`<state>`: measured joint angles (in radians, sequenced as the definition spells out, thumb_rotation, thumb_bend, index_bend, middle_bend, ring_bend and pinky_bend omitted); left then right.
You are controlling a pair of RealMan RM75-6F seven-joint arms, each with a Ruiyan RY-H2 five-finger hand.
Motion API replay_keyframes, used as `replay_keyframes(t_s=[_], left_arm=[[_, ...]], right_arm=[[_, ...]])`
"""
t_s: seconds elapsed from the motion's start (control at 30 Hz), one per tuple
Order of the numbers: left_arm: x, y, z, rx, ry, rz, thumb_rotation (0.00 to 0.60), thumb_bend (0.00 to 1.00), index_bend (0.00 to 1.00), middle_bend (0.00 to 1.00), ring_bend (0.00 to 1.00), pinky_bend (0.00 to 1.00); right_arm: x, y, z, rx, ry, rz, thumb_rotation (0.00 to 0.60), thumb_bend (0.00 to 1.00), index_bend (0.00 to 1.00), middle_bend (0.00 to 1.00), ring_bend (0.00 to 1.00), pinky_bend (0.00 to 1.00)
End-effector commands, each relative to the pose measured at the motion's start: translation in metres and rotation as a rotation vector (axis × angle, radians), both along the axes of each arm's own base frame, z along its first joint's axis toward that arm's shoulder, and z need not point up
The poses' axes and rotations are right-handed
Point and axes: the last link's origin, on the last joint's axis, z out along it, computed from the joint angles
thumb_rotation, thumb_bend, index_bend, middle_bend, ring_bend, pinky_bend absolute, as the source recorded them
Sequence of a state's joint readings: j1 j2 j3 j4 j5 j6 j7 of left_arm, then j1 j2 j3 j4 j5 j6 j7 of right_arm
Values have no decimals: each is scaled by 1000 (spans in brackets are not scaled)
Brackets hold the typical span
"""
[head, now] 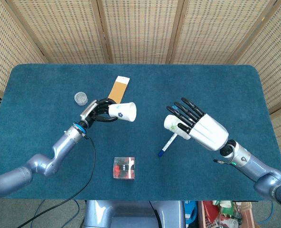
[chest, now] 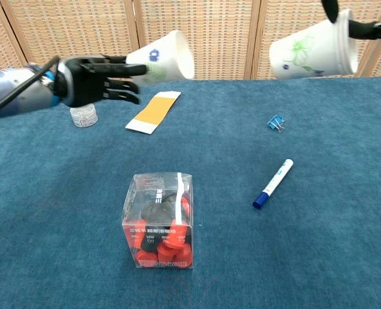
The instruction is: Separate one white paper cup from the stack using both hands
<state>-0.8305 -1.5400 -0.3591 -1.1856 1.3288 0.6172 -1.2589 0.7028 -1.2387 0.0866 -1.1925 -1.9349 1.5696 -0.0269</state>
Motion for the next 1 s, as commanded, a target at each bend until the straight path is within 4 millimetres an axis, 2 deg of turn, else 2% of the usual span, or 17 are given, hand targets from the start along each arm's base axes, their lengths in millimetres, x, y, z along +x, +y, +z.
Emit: replay_keyframes(t_s=[0.03, 0.2, 0.37, 0.5, 0.57, 0.63, 0.83, 0.9, 0.93, 0.97, 1.0], left_arm=[[-37, 5, 31, 127, 228, -85, 600, 71, 507, 486, 548, 474], [-74, 8, 67, 287, 615, -231, 600, 72, 507, 486, 547, 474], [-98, 1, 80, 386, 919, -316, 600, 72, 507, 486, 548, 474], [-109, -7, 73, 411, 1160, -393, 600, 72, 507, 486, 548, 474], [-114, -12, 62, 399, 1278, -444, 600, 71, 507, 486, 548, 474], [-114, -15, 49, 401, 1305, -444, 600, 71, 507, 486, 547, 474], [-115, -19, 28, 405, 1398, -481, 600, 71, 507, 482, 539, 474], [-114, -21, 23, 400, 1392, -470, 600, 71, 496, 417, 452, 456], [-115, -22, 20, 381, 1386, -465, 600, 71, 434, 326, 345, 413], [-115, -23, 19, 368, 1382, -464, 600, 71, 364, 243, 259, 366], [-114, -24, 19, 361, 1376, -463, 600, 71, 224, 124, 135, 285]], right_arm=[[-16, 0, 6, -15, 76, -30, 600, 628, 701, 142, 19, 142], [-32, -5, 10, -33, 247, -71, 600, 628, 702, 135, 22, 142], [-37, -6, 4, -58, 486, -91, 600, 627, 701, 134, 33, 142], [-35, -5, -8, -59, 659, -107, 600, 627, 701, 134, 39, 142], [-37, -4, -22, -48, 740, -117, 600, 628, 701, 134, 42, 142], [-39, -4, -34, -39, 774, -134, 600, 627, 701, 135, 44, 142], [-42, -2, -52, -8, 813, -153, 600, 627, 701, 133, 44, 142], [-40, -1, -57, -1, 807, -151, 600, 613, 689, 126, 44, 142], [-39, -1, -58, -5, 802, -147, 600, 541, 627, 113, 44, 142], [-38, -1, -59, -10, 793, -145, 600, 413, 514, 92, 44, 138], [-37, -1, -59, -15, 779, -146, 600, 305, 419, 73, 41, 130]])
